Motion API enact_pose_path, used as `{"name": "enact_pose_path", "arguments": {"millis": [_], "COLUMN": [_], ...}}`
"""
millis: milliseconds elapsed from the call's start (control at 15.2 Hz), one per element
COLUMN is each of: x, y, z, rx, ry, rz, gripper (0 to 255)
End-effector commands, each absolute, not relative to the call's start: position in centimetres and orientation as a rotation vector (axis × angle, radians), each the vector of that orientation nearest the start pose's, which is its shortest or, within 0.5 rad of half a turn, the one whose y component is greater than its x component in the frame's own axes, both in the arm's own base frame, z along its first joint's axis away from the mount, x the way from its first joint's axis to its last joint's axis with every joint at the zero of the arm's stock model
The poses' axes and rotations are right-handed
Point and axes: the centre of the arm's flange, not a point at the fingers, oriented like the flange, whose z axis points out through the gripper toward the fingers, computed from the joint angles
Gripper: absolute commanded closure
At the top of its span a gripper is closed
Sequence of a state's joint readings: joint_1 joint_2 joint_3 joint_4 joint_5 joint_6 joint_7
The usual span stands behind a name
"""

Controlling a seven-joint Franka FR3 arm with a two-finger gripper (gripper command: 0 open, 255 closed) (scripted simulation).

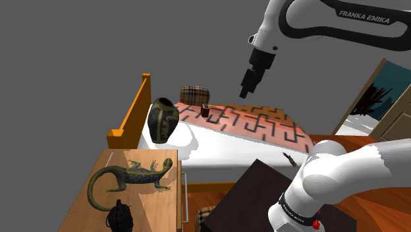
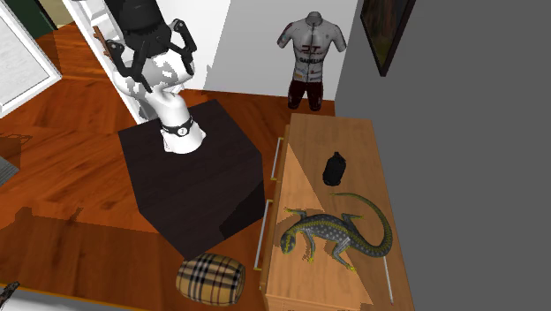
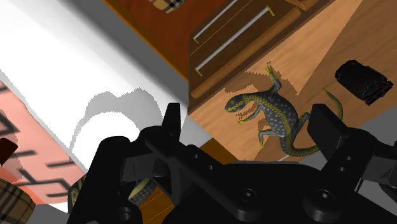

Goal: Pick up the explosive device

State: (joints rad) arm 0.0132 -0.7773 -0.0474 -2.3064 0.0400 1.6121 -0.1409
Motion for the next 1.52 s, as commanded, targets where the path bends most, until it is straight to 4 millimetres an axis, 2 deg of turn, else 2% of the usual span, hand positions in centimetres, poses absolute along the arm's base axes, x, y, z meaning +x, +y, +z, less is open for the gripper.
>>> {"name": "enact_pose_path", "arguments": {"millis": [0, 726, 1452], "x": [31.4, 30.8, 32.5], "y": [-1.2, 9.4, 20.2], "z": [61.5, 51.7, 42.3], "rx": [-3.067, -3.043, -2.992], "ry": [-0.183, 0.098, 0.374], "rz": [-0.135, -0.205, -0.272], "gripper": [0, 0, 0]}}
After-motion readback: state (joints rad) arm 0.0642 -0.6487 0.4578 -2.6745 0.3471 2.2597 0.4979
